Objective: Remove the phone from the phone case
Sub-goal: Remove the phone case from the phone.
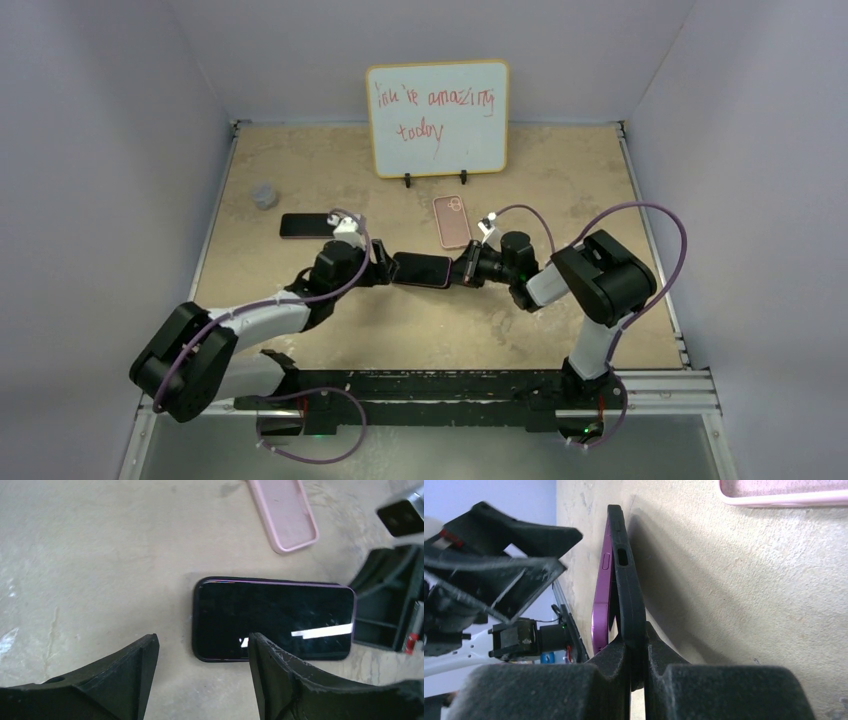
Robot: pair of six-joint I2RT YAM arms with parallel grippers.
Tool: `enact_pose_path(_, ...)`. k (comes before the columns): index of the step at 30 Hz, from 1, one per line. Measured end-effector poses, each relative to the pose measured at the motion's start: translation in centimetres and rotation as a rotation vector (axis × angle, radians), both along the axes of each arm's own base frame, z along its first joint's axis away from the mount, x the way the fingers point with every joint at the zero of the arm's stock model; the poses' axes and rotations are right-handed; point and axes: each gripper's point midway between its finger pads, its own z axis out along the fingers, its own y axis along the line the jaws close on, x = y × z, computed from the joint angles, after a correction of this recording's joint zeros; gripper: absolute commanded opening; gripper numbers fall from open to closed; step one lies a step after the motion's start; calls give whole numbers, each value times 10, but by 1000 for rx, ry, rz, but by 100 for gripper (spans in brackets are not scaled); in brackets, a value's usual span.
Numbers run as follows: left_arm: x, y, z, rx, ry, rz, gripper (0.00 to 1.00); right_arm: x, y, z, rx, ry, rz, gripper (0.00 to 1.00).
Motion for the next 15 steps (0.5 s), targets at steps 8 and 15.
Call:
enact_pose_path(8, -20, -38, 37, 136, -213, -183, 70, 0, 1, 3, 0, 51, -12, 0)
enact_pose_path(15, -36, -77, 46, 267, -319, -326, 71, 4, 2, 20, 2, 65, -21, 0)
